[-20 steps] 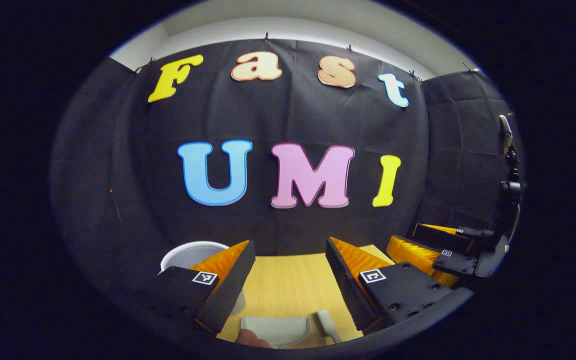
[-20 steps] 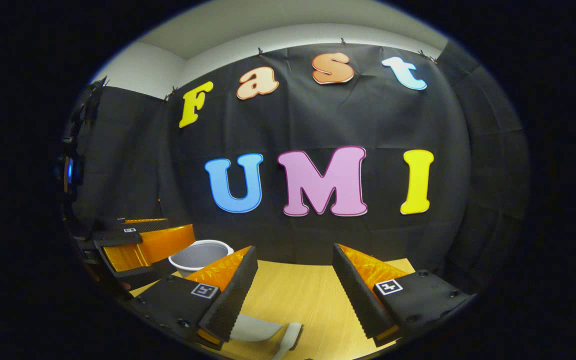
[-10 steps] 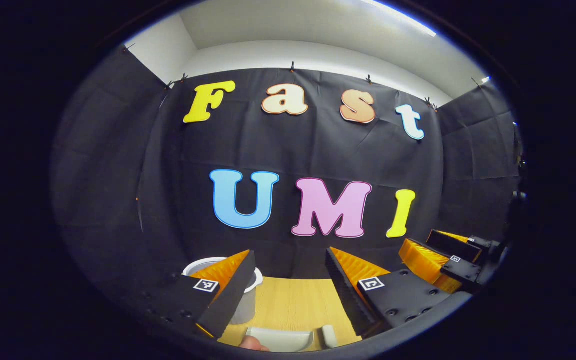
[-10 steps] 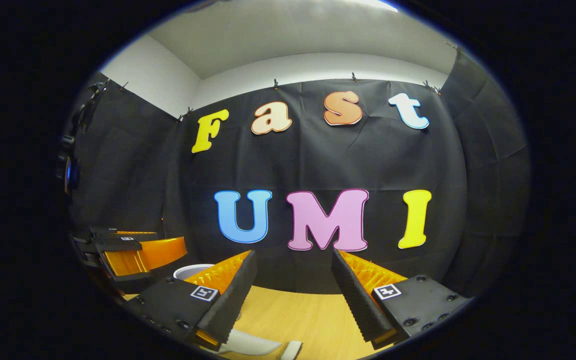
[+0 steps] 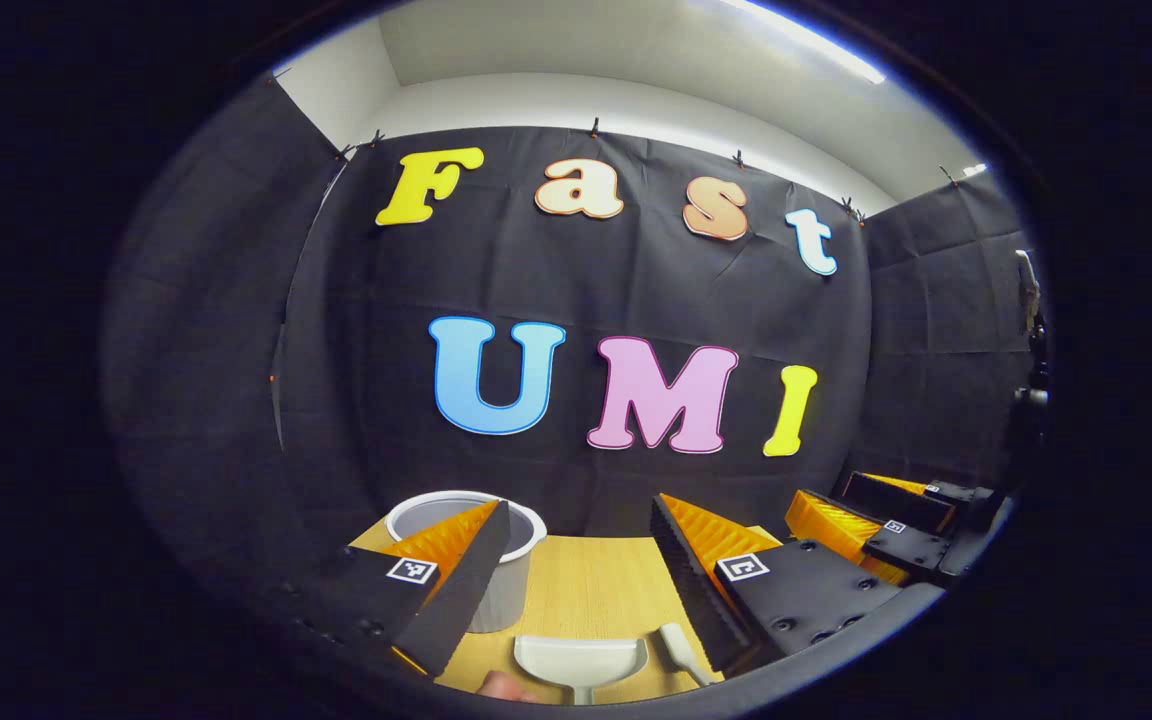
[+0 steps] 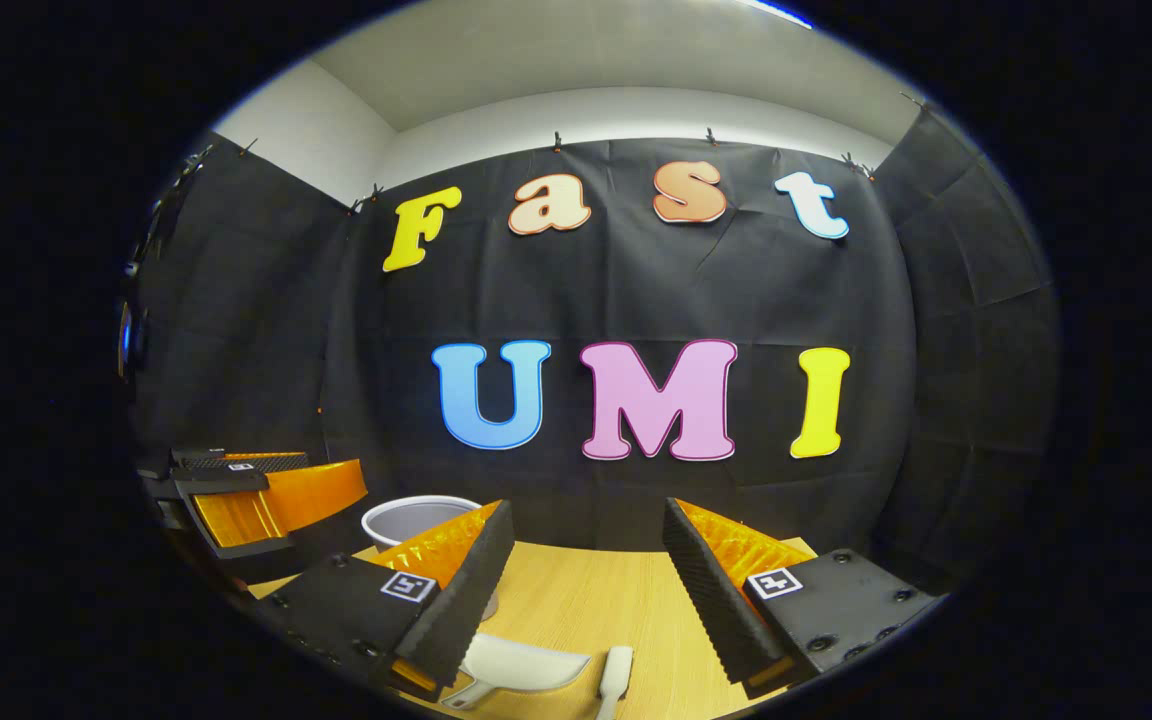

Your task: Pick up the small broom and dustpan from the desktop, sweep the trash into the dustpan with the broom, and then empty the trash into the garbage bin.

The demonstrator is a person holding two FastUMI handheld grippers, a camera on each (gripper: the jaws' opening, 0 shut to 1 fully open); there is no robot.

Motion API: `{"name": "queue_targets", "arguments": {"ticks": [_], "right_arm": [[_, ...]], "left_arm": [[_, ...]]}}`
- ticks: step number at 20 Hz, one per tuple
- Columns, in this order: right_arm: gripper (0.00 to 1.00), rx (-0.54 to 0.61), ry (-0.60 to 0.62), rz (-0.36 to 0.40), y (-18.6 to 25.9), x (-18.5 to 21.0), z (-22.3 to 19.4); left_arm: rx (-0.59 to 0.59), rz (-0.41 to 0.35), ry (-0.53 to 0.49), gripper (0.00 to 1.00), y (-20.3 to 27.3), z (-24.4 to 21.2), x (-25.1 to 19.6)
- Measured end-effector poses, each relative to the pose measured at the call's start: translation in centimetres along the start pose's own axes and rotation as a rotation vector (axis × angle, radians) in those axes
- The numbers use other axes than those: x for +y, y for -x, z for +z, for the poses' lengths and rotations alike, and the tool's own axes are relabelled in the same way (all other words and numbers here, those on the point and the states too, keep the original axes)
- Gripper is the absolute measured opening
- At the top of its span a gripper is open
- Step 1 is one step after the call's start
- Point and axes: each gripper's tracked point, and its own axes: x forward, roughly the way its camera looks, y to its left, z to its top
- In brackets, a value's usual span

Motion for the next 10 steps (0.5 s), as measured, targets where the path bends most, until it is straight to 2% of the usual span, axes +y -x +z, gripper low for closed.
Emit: {"name": "queue_targets", "arguments": {"ticks": [10], "right_arm": [[0.97, 0.034, 0.030, -0.027, 1.2, 1.9, -1.2]], "left_arm": [[0.008, -0.021, -0.056, 0.84, 0.6, -1.4, 1.5]]}}
